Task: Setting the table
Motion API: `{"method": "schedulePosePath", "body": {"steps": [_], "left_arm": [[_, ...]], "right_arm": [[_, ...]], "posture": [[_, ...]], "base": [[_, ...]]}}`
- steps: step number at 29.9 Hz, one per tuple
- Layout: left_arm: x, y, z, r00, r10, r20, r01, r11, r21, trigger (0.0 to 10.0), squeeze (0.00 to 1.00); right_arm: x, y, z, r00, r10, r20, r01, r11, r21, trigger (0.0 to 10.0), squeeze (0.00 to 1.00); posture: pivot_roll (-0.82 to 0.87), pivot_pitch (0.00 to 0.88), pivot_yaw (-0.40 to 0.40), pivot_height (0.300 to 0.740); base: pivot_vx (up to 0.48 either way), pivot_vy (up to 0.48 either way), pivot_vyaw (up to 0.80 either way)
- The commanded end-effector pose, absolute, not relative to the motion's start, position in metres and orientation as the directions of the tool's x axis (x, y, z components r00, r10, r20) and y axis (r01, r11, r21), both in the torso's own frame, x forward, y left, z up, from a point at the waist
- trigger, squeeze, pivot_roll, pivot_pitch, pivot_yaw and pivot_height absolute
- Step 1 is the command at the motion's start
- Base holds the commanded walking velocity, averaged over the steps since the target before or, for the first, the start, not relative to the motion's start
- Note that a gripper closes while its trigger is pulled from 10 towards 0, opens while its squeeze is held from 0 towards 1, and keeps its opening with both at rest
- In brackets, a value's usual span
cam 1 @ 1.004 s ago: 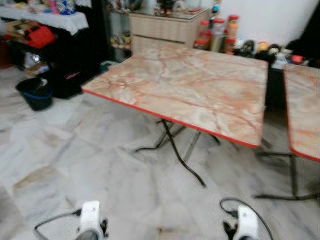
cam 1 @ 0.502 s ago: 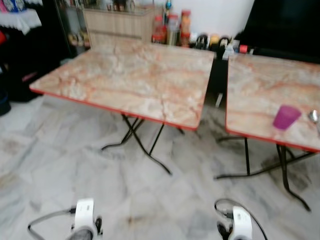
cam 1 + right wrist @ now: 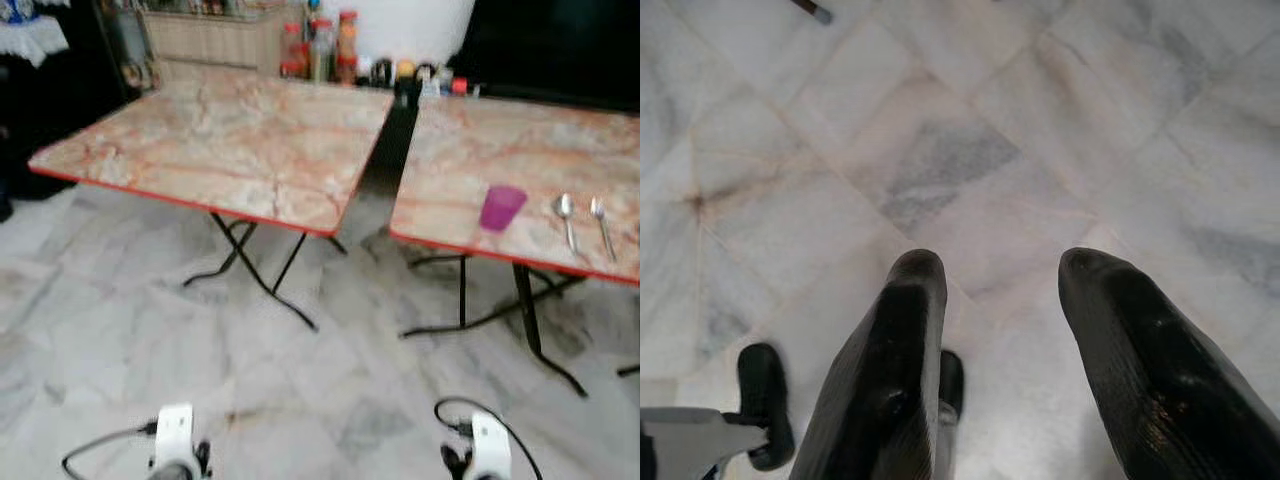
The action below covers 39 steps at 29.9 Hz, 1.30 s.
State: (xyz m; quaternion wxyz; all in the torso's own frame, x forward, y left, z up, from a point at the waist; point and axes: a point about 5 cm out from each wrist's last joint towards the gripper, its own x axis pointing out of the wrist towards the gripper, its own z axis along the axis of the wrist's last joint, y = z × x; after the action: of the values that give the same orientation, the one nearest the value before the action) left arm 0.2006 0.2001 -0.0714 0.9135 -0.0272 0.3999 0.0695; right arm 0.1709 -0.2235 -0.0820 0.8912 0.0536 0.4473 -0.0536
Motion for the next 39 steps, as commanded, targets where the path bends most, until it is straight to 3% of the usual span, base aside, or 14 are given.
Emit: {"method": "schedulePosePath", "body": {"steps": [1, 10, 39], "left_arm": [[0.2019, 0.2044, -0.0699, 0.674, 0.114, -0.730, -0.157, 0.988, 0.010, 10.0, 0.00], [0.2029, 0.2010, -0.0699, 0.677, 0.111, -0.728, -0.155, 0.988, 0.006, 10.0, 0.00], [0.2035, 0.2026, -0.0691, 0.679, 0.117, -0.724, -0.152, 0.988, 0.017, 10.0, 0.00]], "right_arm": [[0.1756, -0.2212, -0.0800, 0.612, -0.037, -0.790, 0.128, 0.990, 0.053, 10.0, 0.00], [0.1748, -0.2226, -0.0804, 0.600, -0.041, -0.799, 0.129, 0.990, 0.046, 10.0, 0.00], [0.1738, -0.2210, -0.0810, 0.606, -0.050, -0.794, 0.120, 0.992, 0.030, 10.0, 0.00]], "posture": [[0.08, 0.000, -0.038, 0.740], [0.08, 0.000, -0.041, 0.740], [0.09, 0.000, -0.033, 0.740]], "base": [[0.000, 0.000, 0.00], [0.113, 0.000, 0.00], [0.330, 0.000, -0.14]]}}
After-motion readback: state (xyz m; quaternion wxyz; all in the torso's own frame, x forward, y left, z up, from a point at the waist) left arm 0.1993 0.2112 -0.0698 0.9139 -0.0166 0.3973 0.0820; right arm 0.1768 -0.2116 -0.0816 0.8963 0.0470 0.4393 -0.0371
